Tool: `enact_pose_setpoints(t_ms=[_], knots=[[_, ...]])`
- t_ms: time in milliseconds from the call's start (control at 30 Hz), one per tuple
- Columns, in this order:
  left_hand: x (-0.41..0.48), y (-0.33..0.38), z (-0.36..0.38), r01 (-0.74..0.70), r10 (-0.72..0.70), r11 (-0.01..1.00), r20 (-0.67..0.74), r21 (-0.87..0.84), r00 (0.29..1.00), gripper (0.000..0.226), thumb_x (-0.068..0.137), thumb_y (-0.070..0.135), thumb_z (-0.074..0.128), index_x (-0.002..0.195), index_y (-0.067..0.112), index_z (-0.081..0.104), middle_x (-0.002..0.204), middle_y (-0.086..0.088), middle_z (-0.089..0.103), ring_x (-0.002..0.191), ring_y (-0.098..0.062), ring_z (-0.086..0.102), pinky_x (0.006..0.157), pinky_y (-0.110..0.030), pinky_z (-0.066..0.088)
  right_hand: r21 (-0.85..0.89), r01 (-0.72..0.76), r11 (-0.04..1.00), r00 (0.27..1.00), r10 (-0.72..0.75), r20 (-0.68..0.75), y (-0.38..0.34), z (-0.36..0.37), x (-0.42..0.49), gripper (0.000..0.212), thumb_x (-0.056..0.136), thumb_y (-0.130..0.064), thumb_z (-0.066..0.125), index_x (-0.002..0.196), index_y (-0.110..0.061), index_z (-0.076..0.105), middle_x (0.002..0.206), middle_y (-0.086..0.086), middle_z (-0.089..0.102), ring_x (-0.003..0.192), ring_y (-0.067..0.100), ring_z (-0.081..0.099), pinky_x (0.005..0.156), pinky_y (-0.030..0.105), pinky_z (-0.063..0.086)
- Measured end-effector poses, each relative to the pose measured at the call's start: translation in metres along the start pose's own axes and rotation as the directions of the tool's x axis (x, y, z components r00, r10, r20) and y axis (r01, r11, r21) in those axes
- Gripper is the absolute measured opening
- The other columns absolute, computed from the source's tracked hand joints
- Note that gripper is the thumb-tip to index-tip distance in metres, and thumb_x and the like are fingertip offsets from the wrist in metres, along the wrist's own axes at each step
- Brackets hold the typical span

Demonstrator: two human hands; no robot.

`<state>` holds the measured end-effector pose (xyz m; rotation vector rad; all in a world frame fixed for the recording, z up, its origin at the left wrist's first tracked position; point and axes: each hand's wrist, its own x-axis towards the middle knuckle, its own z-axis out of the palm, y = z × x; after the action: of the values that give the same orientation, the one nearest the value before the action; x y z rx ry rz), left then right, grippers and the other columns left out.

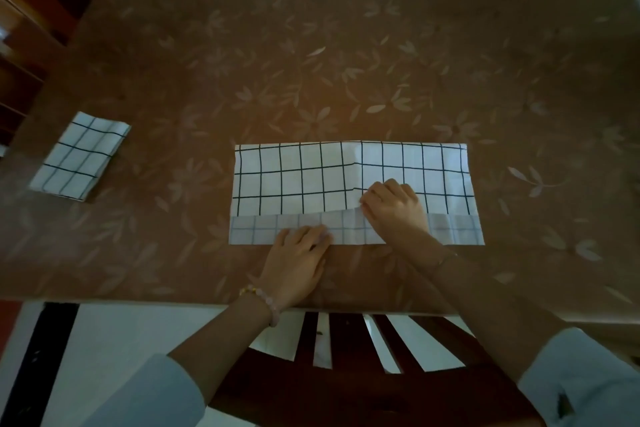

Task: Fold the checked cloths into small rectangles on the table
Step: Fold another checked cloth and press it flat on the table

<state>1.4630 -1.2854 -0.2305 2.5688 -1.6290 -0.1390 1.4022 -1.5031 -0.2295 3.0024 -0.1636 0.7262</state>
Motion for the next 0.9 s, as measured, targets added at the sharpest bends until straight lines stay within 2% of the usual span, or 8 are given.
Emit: enact_pose_setpoints(t_ms=[100,233,367,433,533,667,900], knots=[[-0.001,0.001,-0.001,0.003,-0.003,1.000,-0.004,0.027,1.000,0.043,0.087,0.034,0.038,0.119,0.017,0.061,0.122,-0.006,0.060,0.105,-0.027,0.058,0.089,-0.046,0.047,-0.013,0.056,0.998,0.997,-0.056,0.053,-0.010,-0.007,-0.016,0.006,0.075,-0.014,0.071,0.071,-0.012,0.068,0.072,0.002,0.063,0.067,0.019,0.059,0.060,0.031,0.048],[-0.002,0.003,-0.007,-0.001,0.003,0.998,-0.022,0.068,1.000,0.042,0.088,0.034,0.036,0.117,0.019,0.063,0.108,-0.006,0.060,0.096,-0.026,0.057,0.087,-0.044,0.047,-0.031,0.061,0.998,0.993,-0.057,0.106,-0.018,-0.014,-0.030,0.008,0.069,-0.010,0.076,0.071,-0.011,0.067,0.072,0.003,0.063,0.065,0.020,0.059,0.059,0.032,0.048],[0.001,0.006,-0.022,-0.002,0.009,0.997,-0.098,0.071,0.995,0.029,0.082,0.027,0.047,0.101,0.019,0.069,0.091,-0.002,0.061,0.083,-0.021,0.059,0.078,-0.037,0.049,-0.026,0.028,0.999,0.992,-0.024,0.122,-0.024,-0.020,-0.033,0.010,0.068,-0.012,0.077,0.070,-0.011,0.068,0.072,0.003,0.064,0.065,0.021,0.060,0.059,0.032,0.049],[0.005,0.004,-0.027,0.028,-0.022,0.999,-0.124,0.047,0.992,0.027,0.073,0.017,0.065,0.099,0.015,0.067,0.091,-0.004,0.062,0.083,-0.023,0.061,0.077,-0.037,0.050,-0.013,0.003,1.000,0.992,-0.001,0.129,-0.026,-0.022,-0.035,0.009,0.070,-0.013,0.076,0.070,-0.011,0.068,0.071,0.003,0.064,0.065,0.021,0.060,0.060,0.032,0.049],[0.009,-0.004,-0.027,0.070,-0.065,0.996,-0.084,0.057,0.994,0.045,0.060,0.014,0.077,0.103,0.010,0.066,0.094,-0.008,0.063,0.085,-0.026,0.061,0.075,-0.038,0.050,0.000,-0.024,1.000,0.986,0.023,0.165,-0.028,-0.023,-0.039,0.008,0.072,-0.015,0.075,0.071,-0.011,0.068,0.072,0.003,0.064,0.066,0.021,0.060,0.060,0.032,0.049],[0.013,-0.003,-0.025,0.084,-0.079,0.994,-0.078,0.064,0.994,0.040,0.061,0.015,0.078,0.099,0.011,0.067,0.095,-0.007,0.063,0.085,-0.026,0.062,0.075,-0.038,0.049,0.028,-0.088,0.996,0.981,0.082,0.177,-0.032,-0.023,-0.043,0.008,0.076,-0.017,0.072,0.072,-0.012,0.068,0.074,0.002,0.064,0.068,0.021,0.059,0.061,0.033,0.050],[0.011,-0.001,-0.018,0.100,-0.094,0.994,-0.109,0.049,0.990,0.029,0.066,0.015,0.077,0.094,0.012,0.069,0.094,-0.006,0.066,0.086,-0.025,0.063,0.077,-0.039,0.050,0.047,-0.095,0.994,0.979,0.085,0.188,-0.042,-0.024,-0.046,0.007,0.075,-0.017,0.071,0.070,-0.014,0.068,0.073,0.000,0.063,0.068,0.020,0.059,0.059,0.033,0.049]])
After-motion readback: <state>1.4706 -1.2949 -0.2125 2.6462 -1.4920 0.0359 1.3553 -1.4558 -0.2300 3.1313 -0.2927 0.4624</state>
